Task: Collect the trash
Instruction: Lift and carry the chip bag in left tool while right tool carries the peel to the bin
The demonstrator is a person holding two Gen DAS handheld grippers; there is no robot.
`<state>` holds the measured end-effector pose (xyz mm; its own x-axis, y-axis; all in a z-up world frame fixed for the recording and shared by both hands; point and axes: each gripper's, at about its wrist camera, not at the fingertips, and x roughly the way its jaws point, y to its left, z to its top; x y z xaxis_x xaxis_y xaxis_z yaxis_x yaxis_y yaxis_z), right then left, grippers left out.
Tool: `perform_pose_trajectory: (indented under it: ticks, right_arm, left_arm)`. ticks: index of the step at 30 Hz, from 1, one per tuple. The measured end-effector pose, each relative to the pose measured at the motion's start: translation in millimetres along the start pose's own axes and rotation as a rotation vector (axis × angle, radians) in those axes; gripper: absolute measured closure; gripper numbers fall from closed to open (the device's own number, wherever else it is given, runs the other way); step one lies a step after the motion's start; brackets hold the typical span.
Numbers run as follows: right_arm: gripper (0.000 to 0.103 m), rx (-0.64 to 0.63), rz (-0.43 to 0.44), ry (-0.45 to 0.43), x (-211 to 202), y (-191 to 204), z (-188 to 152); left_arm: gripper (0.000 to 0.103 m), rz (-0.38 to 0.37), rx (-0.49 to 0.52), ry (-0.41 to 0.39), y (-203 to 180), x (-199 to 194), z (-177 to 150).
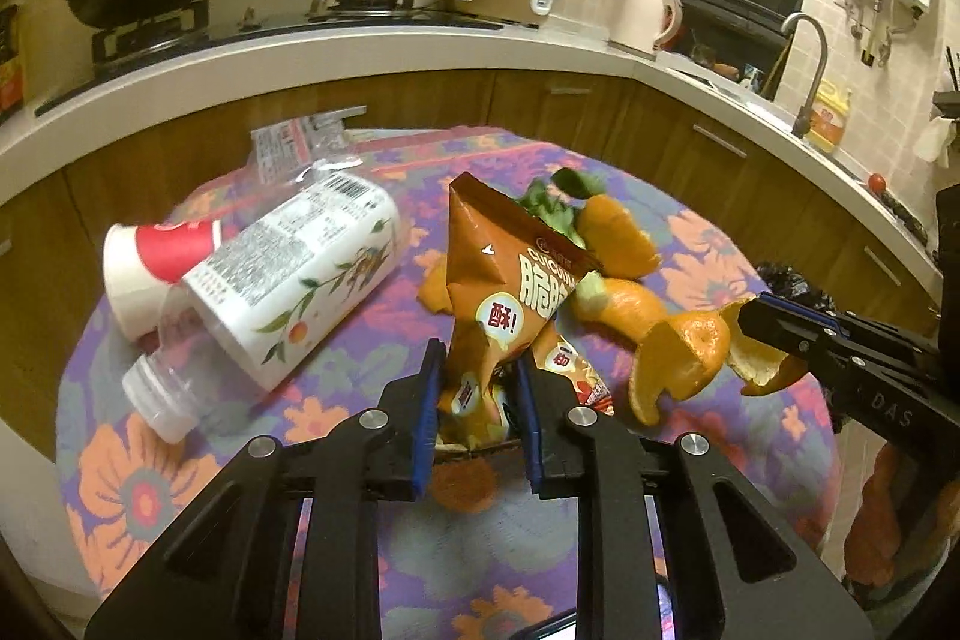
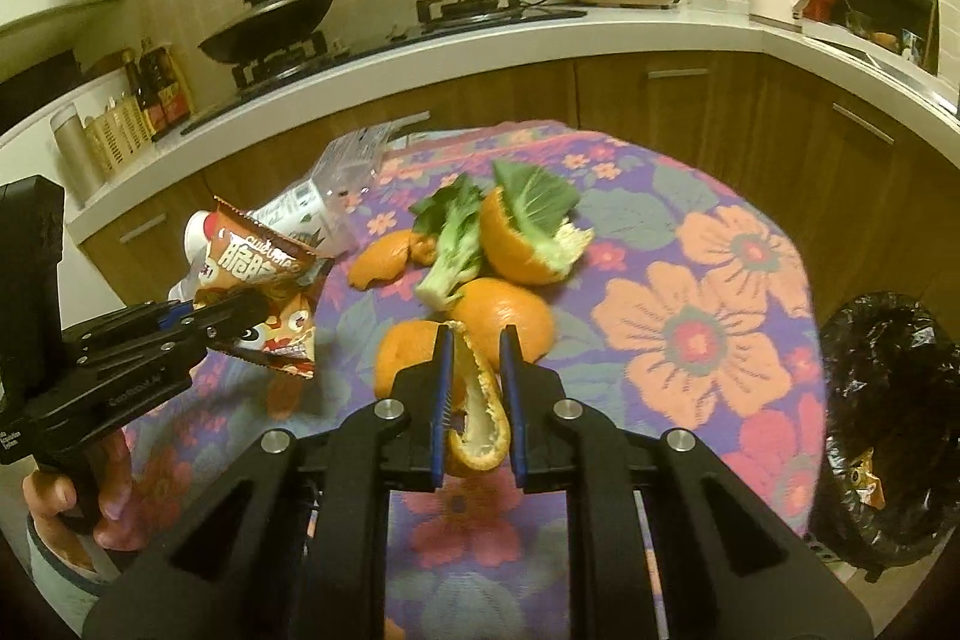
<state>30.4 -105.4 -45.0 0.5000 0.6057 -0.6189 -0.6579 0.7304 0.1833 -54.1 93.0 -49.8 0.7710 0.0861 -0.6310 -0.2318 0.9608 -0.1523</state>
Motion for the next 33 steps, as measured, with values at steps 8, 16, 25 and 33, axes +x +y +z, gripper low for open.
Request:
perform_pose_trajectory:
  ticks: [8,16,25,33]
  right_arm:
    - [0.09,0.051,-0.015,-0.034,-17.3,-32.2,-0.6]
    - [0.09,0.145,-0.059,-0.116,-51.8,-91.8,0.9]
    - [0.09,0.319,-0.216,-0.141,-76.6,-194.0,-17.8]
    - [0.09,0.489,-0.329,-0.093,-78.9,-280.6,-51.2]
  left_arm:
    - [0.082,-0.012,0.044,0.005,-21.1,4.3,11.4]
    - [0.082,-0.066,0.154,0.024,-84.7,16.6,34.1]
    - [0.082,-0.242,0.357,0.084,-206.2,46.9,54.1]
    - [0.082,-0.315,0.483,0.132,-295.9,83.9,57.5]
